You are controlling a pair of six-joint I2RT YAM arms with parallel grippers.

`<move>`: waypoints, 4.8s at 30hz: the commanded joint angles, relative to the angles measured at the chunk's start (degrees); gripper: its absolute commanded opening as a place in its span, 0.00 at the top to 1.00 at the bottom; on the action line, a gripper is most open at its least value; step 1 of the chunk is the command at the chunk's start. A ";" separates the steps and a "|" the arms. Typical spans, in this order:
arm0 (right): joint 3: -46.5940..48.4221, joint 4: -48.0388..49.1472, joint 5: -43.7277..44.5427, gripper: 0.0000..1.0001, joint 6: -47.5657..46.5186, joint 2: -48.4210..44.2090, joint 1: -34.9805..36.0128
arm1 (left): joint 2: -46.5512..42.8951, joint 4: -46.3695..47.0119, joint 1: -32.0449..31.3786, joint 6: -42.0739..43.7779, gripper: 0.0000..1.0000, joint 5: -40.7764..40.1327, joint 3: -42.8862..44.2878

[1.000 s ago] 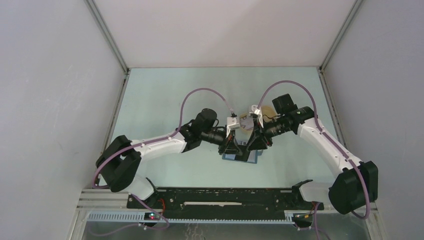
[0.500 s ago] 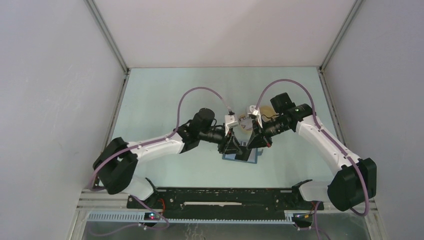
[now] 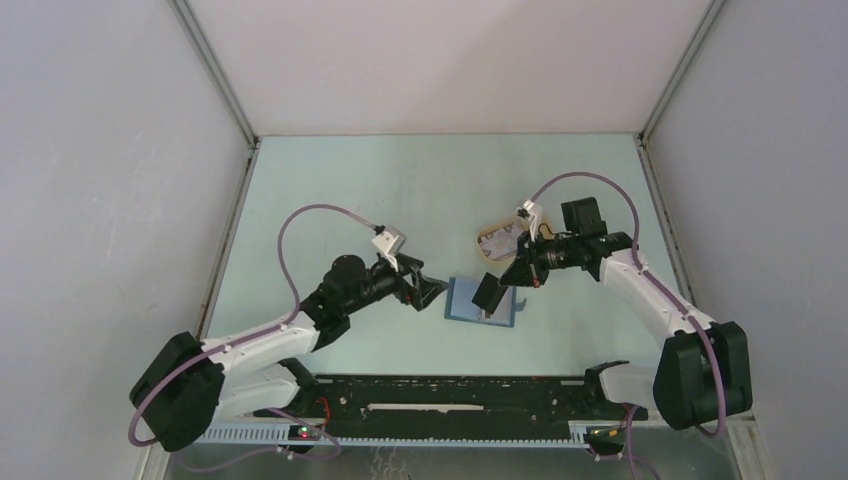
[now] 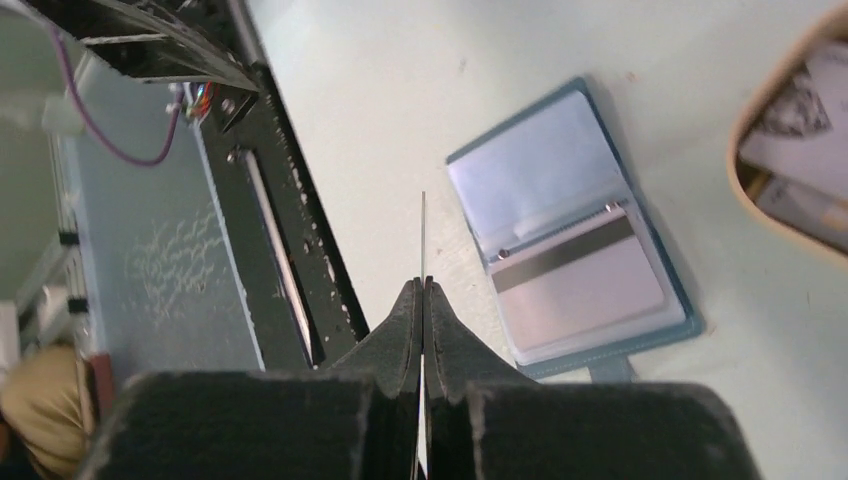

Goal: Put the credit cards into the card holder
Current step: Insert the credit card into the card holder.

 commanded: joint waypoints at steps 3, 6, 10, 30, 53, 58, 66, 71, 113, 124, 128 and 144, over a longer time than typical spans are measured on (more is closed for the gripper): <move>-2.05 13.47 7.37 1.00 20.45 5.13 -1.83 | 6.36 15.50 2.15 -16.03 0.18 -6.16 -4.64; -1.13 11.77 7.22 1.00 21.42 9.54 -3.63 | 12.19 14.79 2.07 -17.86 0.38 -4.99 -2.83; -0.76 10.59 5.99 1.00 21.62 13.12 -6.35 | 16.19 14.50 1.00 -18.45 0.48 -6.11 -1.69; -0.65 11.45 11.78 1.00 25.90 19.03 -5.38 | 26.64 11.37 -9.09 -19.99 0.85 -17.59 3.03; -0.62 11.97 19.27 1.00 28.08 12.97 -2.16 | 29.76 2.24 -10.60 -24.09 0.89 -23.57 5.97; -1.29 12.83 20.65 1.00 29.00 10.63 -2.01 | 30.31 1.66 -10.59 -23.87 0.89 -23.27 6.68; -1.26 13.04 23.33 1.00 31.00 11.83 -0.08 | 29.00 3.43 -10.72 -23.95 0.89 -23.63 5.26; -1.05 12.79 24.64 1.00 31.70 12.62 0.51 | 25.83 7.08 -10.68 -24.36 0.87 -24.50 2.06; -0.47 11.33 24.26 1.00 31.60 16.78 2.62 | 35.51 13.35 -11.09 -33.06 0.92 -21.67 2.67; 2.07 8.48 22.14 1.00 27.37 20.08 4.18 | 33.24 15.90 -11.04 -31.83 0.82 -20.75 0.93; 2.96 7.64 21.55 1.00 25.98 21.02 4.92 | 33.09 15.79 -11.03 -31.99 0.77 -20.86 0.73; 10.39 0.70 23.17 1.00 22.19 29.17 7.90 | 32.94 14.71 -11.03 -31.75 0.72 -21.35 0.84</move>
